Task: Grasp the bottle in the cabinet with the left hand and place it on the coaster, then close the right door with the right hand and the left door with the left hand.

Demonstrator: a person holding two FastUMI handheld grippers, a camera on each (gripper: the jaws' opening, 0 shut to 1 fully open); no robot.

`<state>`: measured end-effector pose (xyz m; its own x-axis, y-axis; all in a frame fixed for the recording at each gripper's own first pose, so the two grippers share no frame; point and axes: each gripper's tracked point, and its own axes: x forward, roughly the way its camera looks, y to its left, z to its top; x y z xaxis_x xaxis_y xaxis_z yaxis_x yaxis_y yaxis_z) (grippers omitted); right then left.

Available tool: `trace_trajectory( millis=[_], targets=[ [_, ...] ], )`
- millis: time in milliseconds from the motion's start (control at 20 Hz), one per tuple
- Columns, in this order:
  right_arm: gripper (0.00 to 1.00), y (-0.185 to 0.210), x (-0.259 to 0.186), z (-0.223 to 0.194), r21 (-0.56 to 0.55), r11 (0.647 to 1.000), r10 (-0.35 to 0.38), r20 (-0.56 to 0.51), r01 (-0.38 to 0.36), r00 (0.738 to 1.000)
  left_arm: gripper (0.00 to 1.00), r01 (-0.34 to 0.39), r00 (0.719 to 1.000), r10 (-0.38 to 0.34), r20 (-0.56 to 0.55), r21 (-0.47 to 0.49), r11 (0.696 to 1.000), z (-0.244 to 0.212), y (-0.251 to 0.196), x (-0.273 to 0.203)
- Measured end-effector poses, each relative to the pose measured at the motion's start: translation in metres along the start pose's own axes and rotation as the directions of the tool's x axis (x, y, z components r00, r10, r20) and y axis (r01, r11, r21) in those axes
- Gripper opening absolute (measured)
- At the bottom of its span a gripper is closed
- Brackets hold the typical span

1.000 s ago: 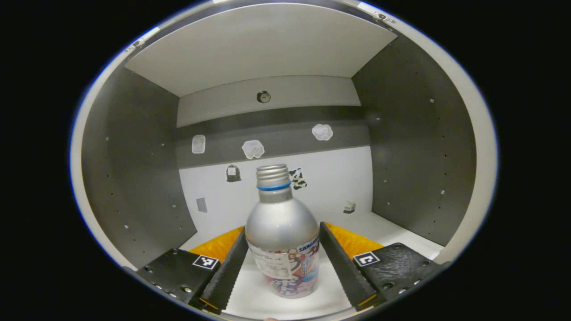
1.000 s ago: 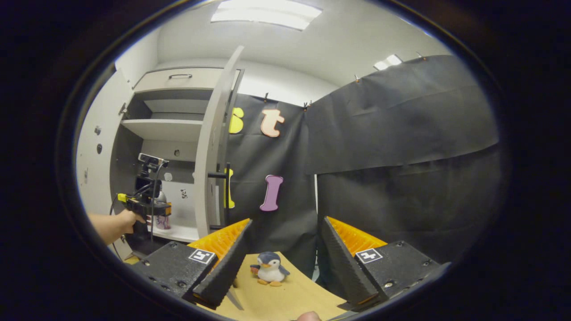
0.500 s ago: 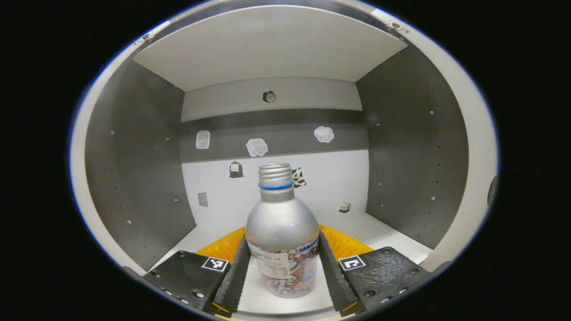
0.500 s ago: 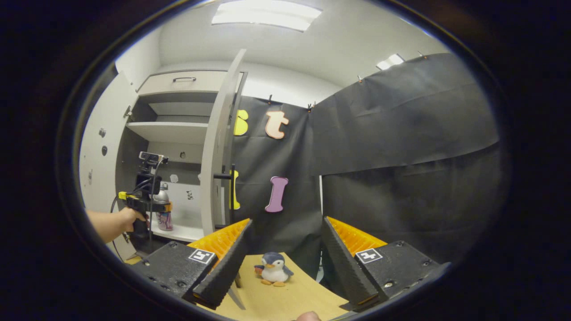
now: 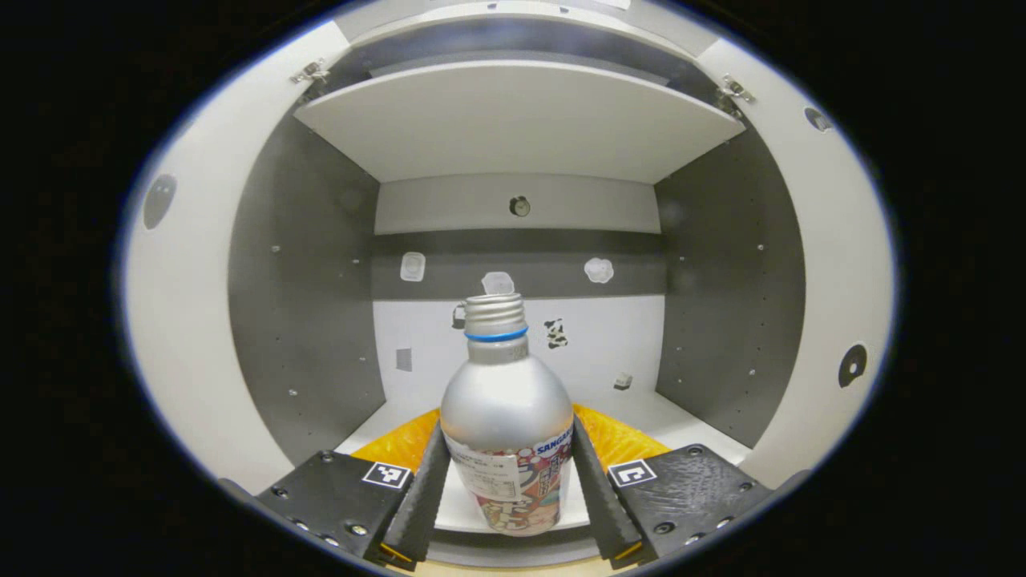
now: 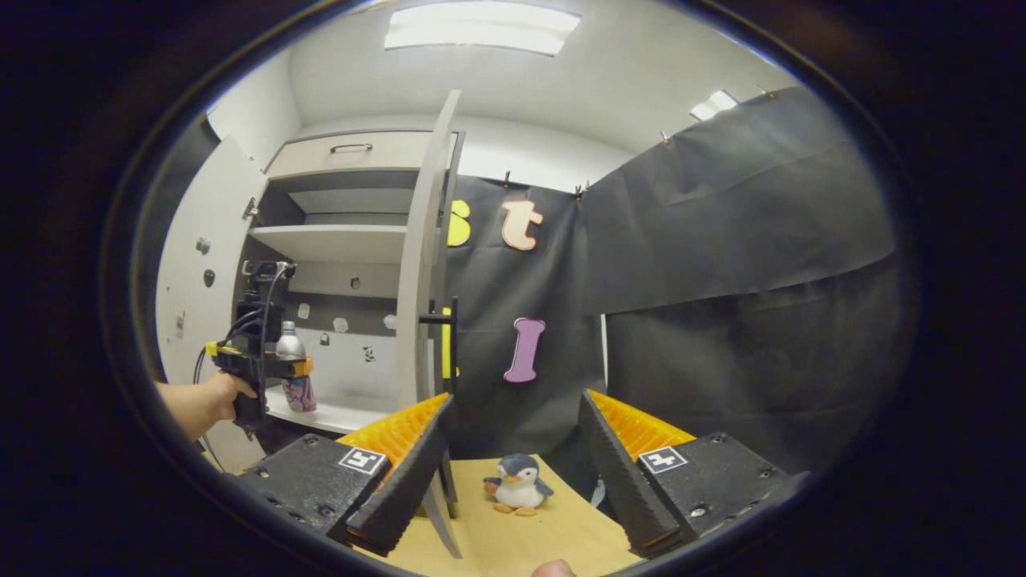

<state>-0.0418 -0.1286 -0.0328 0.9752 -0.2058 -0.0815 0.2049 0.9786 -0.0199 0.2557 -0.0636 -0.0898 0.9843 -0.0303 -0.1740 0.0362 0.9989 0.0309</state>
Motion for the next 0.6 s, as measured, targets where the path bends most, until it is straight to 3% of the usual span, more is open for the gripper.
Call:
trace_trajectory(
  millis=[100, 250, 350, 400, 500, 600],
  targets=[
    [0.99, 0.007, -0.002, -0.002, 0.002, 1.0, 0.024, -0.003, -0.024, 1.0, 0.71, -0.005, 1.0, 0.005, 0.007, -0.007, 1.0, 0.001, 0.003, -0.015],
    [0.99, 0.017, 0.0, -0.005, 0.004, 0.998, 0.056, -0.011, -0.055, 0.998, 0.79, -0.019, 1.0, 0.019, 0.022, 0.004, 1.0, -0.002, 0.008, -0.039],
    [1.0, 0.023, 0.0, -0.008, 0.006, 0.997, 0.079, -0.017, -0.079, 0.997, 0.74, -0.031, 0.999, 0.031, 0.024, 0.022, 0.999, -0.008, 0.011, -0.053],
    [1.0, 0.026, 0.0, -0.009, 0.008, 0.996, 0.091, -0.02, -0.091, 0.996, 0.79, -0.035, 0.999, 0.035, 0.02, 0.03, 0.999, -0.013, 0.011, -0.061],
    [0.99, 0.032, 0.001, -0.013, 0.01, 0.994, 0.112, -0.029, -0.112, 0.993, 0.74, -0.043, 0.999, 0.042, 0.018, 0.048, 0.998, -0.023, 0.014, -0.078],
    [1.0, 0.041, 0.003, -0.016, 0.015, 0.991, 0.132, -0.039, -0.132, 0.99, 0.79, -0.056, 0.998, 0.055, 0.02, 0.071, 0.996, -0.034, 0.015, -0.091]
  ],
)
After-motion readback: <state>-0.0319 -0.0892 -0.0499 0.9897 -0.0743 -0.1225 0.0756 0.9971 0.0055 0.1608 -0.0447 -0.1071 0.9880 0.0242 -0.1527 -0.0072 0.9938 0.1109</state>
